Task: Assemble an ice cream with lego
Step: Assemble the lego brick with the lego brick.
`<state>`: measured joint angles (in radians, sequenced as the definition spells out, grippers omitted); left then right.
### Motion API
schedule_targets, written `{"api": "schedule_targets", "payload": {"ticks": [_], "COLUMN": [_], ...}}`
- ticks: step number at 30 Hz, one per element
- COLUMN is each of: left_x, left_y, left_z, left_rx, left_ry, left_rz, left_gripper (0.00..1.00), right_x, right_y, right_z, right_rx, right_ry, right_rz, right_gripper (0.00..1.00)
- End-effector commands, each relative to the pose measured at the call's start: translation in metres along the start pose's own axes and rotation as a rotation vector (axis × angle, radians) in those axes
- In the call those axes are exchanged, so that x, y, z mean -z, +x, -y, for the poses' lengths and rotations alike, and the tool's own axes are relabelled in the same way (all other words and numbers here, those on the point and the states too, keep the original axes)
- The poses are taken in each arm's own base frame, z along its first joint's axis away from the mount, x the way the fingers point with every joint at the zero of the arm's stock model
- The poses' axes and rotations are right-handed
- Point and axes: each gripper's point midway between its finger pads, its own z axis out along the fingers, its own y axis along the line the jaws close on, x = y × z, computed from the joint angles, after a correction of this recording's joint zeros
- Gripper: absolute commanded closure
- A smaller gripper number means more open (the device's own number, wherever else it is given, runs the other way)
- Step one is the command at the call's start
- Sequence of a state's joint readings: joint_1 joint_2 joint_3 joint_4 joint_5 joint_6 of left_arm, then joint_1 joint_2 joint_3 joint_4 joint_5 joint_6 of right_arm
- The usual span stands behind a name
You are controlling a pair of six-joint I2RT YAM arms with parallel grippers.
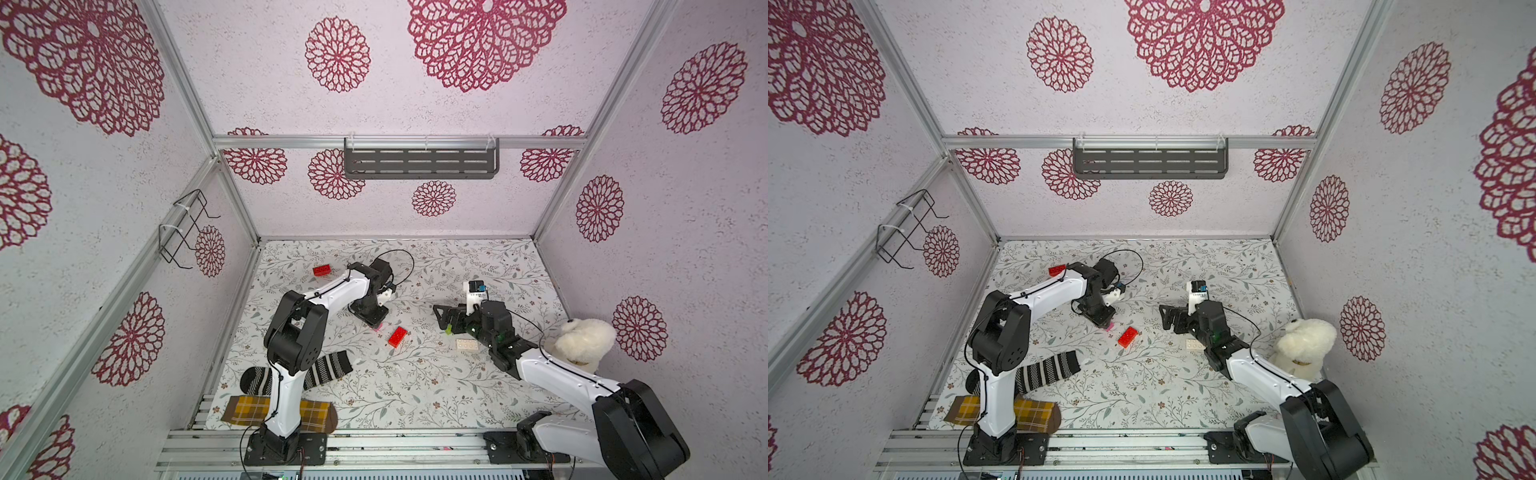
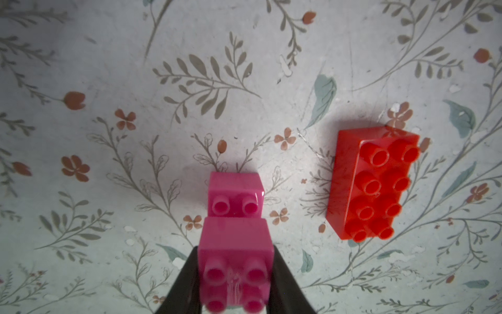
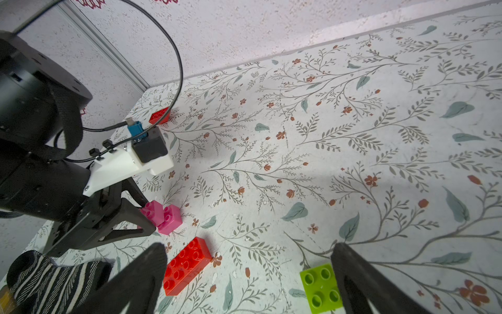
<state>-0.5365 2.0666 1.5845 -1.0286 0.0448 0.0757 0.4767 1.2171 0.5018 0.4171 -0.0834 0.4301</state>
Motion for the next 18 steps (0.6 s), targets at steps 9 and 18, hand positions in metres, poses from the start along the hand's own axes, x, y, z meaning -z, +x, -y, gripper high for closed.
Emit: {"api": "schedule_targets", "payload": {"ticks": [9,18], "left_x": [0.004,-0.003], "left_y": [-0.005,-0.005], "left_z": [0.001,-0.003], "left_rx": [0.001,0.007], "left_ry": [0.022,0.013], "left_rz": [0.025,0.007], "left_gripper": [1.00,1.00], "right_x": [0.000,0.000], "right_y": [-0.019,-0.019], "right_z": [-0.011,-0.011], "right_rx": [0.002,0.002], "right_ry": [-0.031,-0.031], "right_rz": [0.037,0.038], "right_gripper": [0.01,0.01]}}
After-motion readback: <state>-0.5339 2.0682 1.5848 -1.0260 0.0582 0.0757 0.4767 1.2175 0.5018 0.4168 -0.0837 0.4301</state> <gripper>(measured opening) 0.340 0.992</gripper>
